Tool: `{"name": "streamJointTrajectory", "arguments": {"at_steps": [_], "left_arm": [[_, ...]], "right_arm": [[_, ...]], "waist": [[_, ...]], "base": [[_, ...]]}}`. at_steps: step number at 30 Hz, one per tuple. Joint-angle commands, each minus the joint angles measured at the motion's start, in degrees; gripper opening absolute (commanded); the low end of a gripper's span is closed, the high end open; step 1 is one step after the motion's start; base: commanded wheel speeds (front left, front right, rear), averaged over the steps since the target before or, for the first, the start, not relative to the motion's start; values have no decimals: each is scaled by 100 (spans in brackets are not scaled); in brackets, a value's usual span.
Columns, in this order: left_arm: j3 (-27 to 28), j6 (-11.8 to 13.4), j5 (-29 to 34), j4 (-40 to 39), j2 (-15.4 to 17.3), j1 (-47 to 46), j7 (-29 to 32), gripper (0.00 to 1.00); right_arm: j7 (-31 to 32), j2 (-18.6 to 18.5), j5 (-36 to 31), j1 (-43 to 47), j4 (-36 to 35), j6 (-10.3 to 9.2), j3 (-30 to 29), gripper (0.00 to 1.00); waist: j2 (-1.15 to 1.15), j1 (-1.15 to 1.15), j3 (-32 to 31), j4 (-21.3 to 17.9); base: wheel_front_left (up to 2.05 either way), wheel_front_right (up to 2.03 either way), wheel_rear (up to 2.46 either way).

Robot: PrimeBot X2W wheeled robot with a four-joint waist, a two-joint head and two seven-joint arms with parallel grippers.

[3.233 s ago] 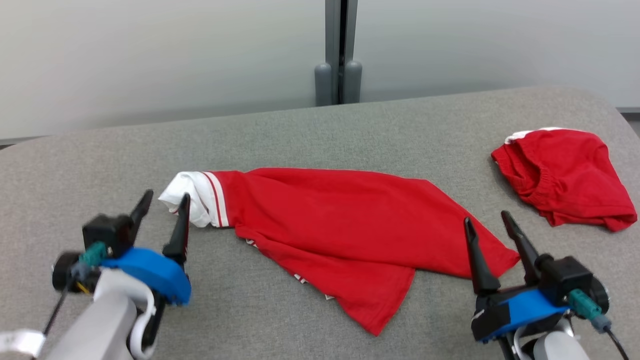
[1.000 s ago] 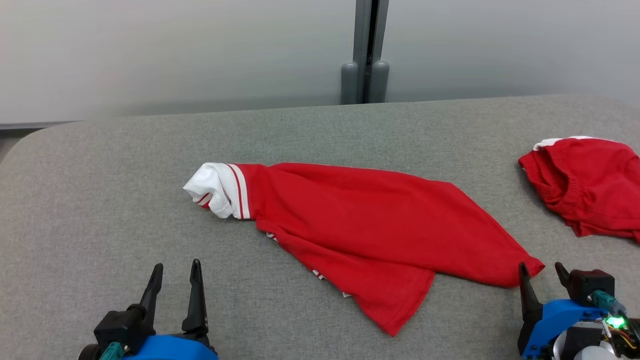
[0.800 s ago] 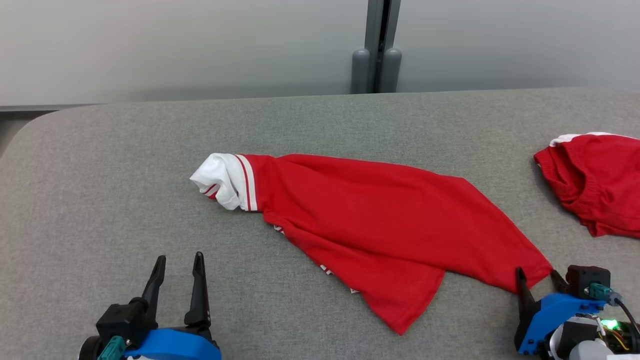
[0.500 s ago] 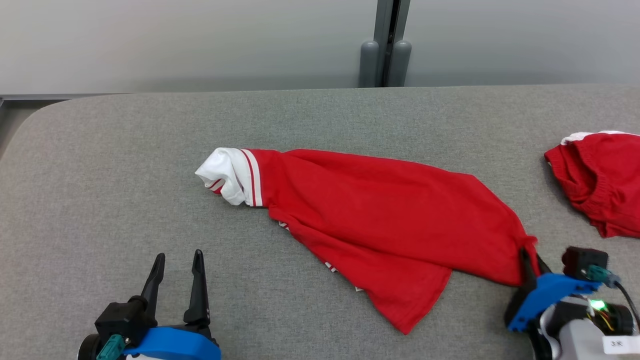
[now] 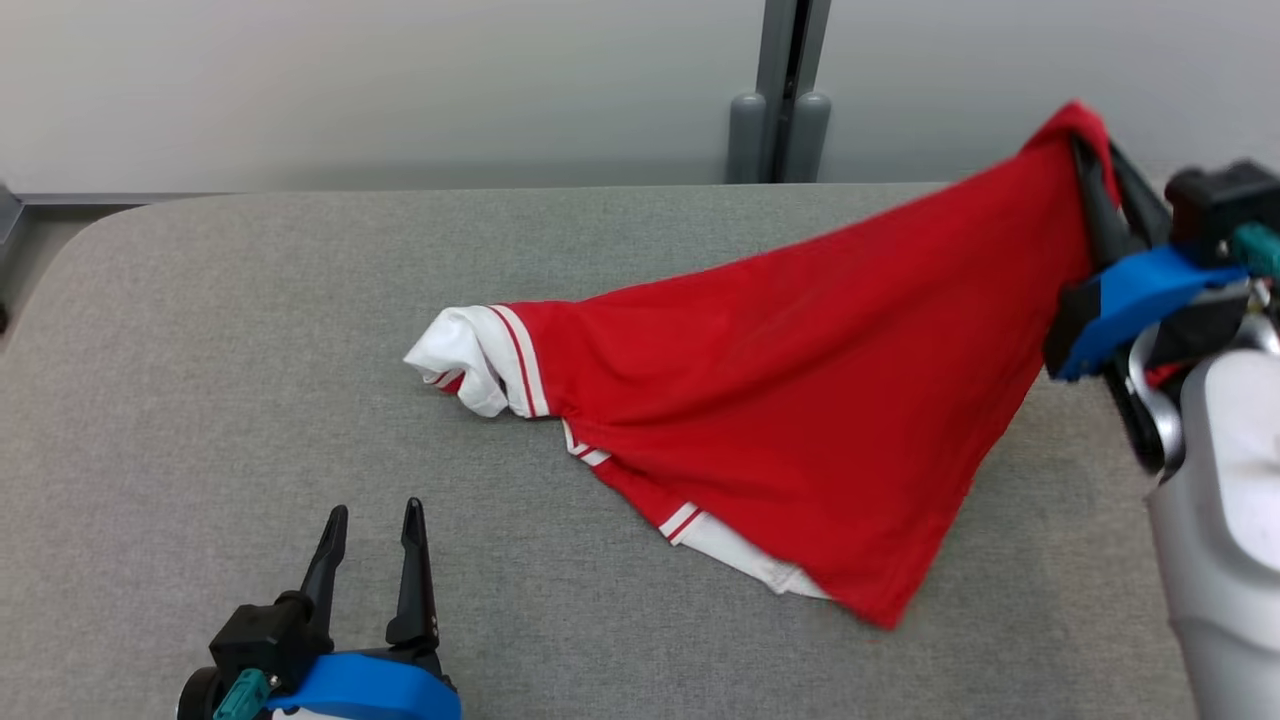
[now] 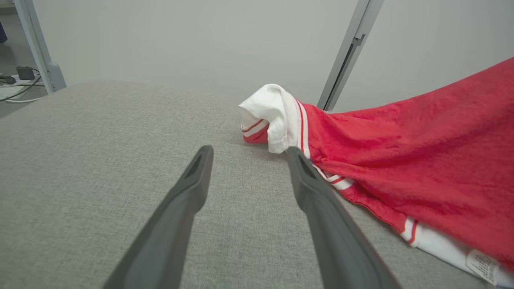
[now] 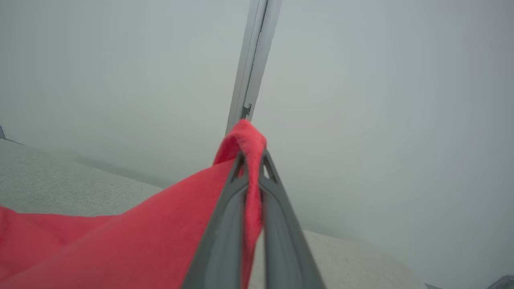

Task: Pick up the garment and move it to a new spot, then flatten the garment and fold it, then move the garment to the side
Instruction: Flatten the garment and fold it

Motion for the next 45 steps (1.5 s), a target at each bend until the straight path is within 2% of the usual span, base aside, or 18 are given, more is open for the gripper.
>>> {"name": "streamJointTrajectory", "arguments": {"at_steps": [1, 4, 7, 12, 16, 17, 18, 25, 35, 41, 45], "left_arm": [[7, -17, 42, -2, -34, -97, -26, 100], [-19, -80, 97, 26, -76, -127, -26, 100], [-78, -160, 152, 84, -164, -219, -26, 100], [-217, -302, 261, 196, -314, -387, -25, 100], [-270, -409, 343, 272, -424, -491, -24, 100], [-278, -425, 361, 286, -444, -508, -25, 100], [-285, -454, 385, 301, -462, -513, -24, 100], [-244, -524, 479, 393, -575, -559, -21, 100], [-49, -571, 578, 326, -547, -544, -21, 100], [-3, -594, 559, 357, -566, -458, -21, 100], [34, -581, 584, 367, -535, -413, -21, 100]], "right_arm": [[81, -83, -31, -143, -40, 1, 104, 0], [295, -428, -65, -560, 58, 0, 432, 0], [423, -727, -148, -1001, 443, 0, 534, 0], [440, -1247, -439, -1654, 1205, 0, 420, 0], [304, -1462, -818, -1994, 1658, 0, 178, 0], [248, -1483, -938, -2040, 1757, 0, 92, 31], [188, -1479, -1040, -2061, 1859, 0, 16, 100], [-384, -1122, -1457, -2036, 2491, 0, -303, 100], [-1287, -497, -918, -1781, 3046, 0, 130, 100], [-1514, -157, -319, -1059, 2799, 0, 144, 100], [-1536, 62, -40, -284, 2178, 0, -1, 100]], "waist": [[0, 0, 35, 46], [0, 0, 111, 180], [0, 0, 224, 387], [0, 0, 445, 852], [0, 0, 636, 1138], [0, 0, 675, 1194], [0, 0, 709, 1242], [0, 0, 765, 1284], [0, 0, 539, 706], [0, 0, 265, 323], [0, 0, 128, 114]], "base": [[0, 0, 0], [0, 0, 0], [0, 0, 0], [0, 0, 0], [0, 0, 0], [0, 0, 0], [0, 0, 0], [0, 0, 0], [0, 0, 0], [0, 0, 0], [0, 0, 0]]}}
